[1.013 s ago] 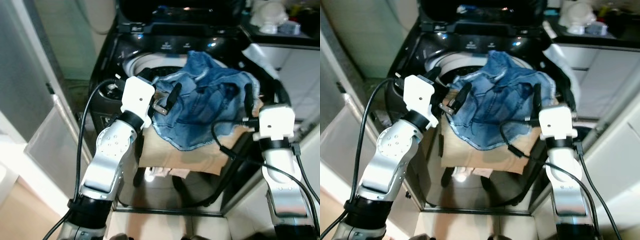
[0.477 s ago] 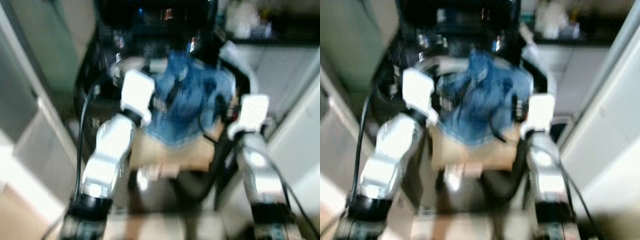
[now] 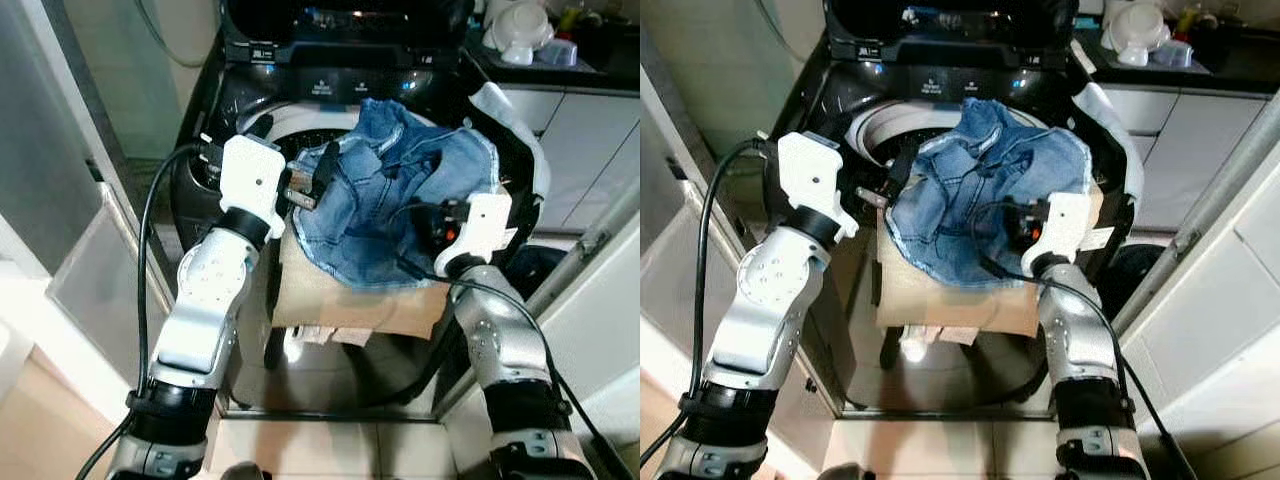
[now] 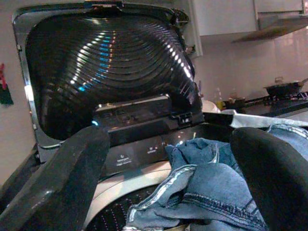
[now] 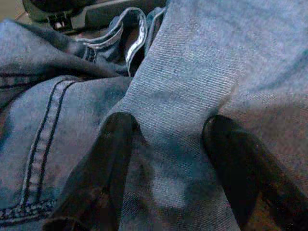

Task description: Clothes washing

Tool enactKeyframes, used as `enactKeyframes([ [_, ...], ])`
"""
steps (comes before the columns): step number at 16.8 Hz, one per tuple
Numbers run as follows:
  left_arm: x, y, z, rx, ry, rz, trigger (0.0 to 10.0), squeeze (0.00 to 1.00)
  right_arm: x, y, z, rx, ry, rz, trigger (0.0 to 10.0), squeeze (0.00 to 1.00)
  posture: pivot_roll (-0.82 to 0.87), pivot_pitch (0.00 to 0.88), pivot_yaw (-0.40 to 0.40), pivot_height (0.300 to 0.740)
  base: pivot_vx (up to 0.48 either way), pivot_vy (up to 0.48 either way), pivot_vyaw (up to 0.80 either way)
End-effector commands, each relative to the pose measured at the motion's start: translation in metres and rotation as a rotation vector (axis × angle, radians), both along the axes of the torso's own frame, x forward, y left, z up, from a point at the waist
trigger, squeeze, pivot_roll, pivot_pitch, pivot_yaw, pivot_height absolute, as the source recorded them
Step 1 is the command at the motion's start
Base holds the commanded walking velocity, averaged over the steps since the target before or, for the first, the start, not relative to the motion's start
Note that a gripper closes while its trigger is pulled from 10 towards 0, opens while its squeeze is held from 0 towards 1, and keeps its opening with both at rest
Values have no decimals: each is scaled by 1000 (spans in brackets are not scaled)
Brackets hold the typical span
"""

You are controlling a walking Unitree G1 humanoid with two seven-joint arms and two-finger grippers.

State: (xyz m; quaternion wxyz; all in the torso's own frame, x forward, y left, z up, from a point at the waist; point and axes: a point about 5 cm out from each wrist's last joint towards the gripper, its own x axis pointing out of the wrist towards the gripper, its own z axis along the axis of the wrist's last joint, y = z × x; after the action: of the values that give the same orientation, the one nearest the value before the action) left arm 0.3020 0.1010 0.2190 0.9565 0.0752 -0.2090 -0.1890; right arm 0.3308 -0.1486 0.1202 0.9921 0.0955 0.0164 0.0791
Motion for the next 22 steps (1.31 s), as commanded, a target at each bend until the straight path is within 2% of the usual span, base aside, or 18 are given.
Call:
enactKeyframes([
  [1,-1,0,4,4,-21,5,10000,0,5,4,-13,-27,65,6,10000,0,75,0,-44,740,0,0,0],
  [5,1,-1,5,8,-26,3,10000,0,31,14,1,-97,33,11,10000,0,83,0,-44,740,0,0,0],
  [7,2,-3,5,6,-25,-2,10000,0,51,27,21,-121,0,35,10000,0,83,0,-39,740,0,0,0],
  [10,3,-6,5,9,-24,-15,10000,0,68,38,48,-187,-44,48,10000,0,87,0,-33,740,0,0,0],
  [12,3,-6,6,11,-26,-14,10000,0,82,41,98,-204,-199,12,10000,0,95,0,-43,740,0,0,0],
  [14,2,-5,5,7,-24,-3,10000,0,84,34,128,-231,-345,-56,10000,0,94,0,-50,740,0,0,0],
  [16,1,-5,4,3,-24,2,10000,0,82,31,127,-172,-361,-45,10000,0,92,0,-60,740,0,0,0],
  [18,0,-4,3,-3,-21,9,10000,0,72,33,109,-144,-377,20,10000,0,80,0,-59,740,0,0,0],
  [20,0,-3,1,-3,-15,12,10000,0,54,30,90,-105,-399,80,10000,0,66,0,-54,740,0,0,0],
  [22,0,-3,1,-2,-13,11,10000,0,36,23,77,-41,-369,142,10000,0,51,0,-41,740,0,0,0],
])
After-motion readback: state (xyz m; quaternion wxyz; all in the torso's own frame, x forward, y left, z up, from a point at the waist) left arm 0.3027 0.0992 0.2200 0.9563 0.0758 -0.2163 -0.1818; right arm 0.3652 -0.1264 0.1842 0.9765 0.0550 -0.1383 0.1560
